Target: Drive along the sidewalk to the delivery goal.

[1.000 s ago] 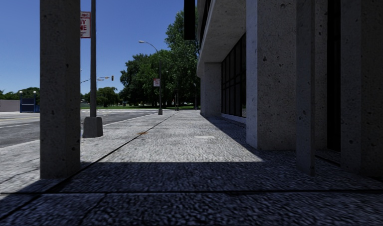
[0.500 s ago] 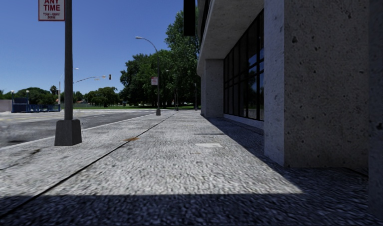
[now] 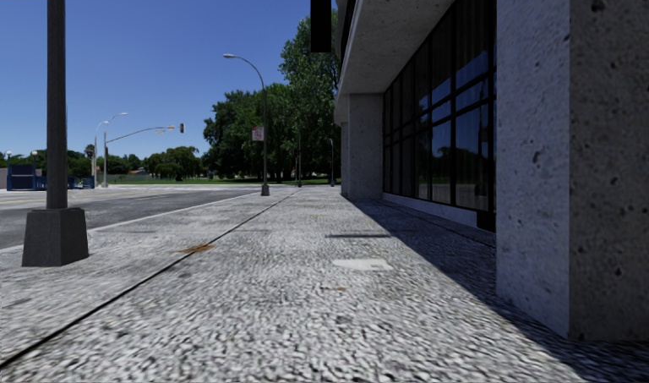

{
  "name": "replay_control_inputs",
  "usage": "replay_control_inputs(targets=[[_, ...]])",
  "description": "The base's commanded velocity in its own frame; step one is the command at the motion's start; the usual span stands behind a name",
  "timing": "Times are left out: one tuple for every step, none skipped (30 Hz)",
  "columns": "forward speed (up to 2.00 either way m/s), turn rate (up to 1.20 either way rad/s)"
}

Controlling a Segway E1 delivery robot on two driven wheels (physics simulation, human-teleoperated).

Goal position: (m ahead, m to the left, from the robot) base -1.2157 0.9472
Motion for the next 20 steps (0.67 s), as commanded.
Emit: replay_control_inputs(targets=[[0.0, 0.0], [0.0, 0.0], [0.0, 0.0], [0.0, 0.0], [0.0, 0.0], [0.0, 0.0], [0.0, 0.0], [0.0, 0.0], [0.0, 0.0], [0.0, 0.0], [0.0, 0.0], [0.0, 0.0], [0.0, 0.0], [0.0, 0.0], [0.0, 0.0], [0.0, 0.0], [0.0, 0.0], [0.0, 0.0], [0.0, 0.0], [0.0, 0.0]])
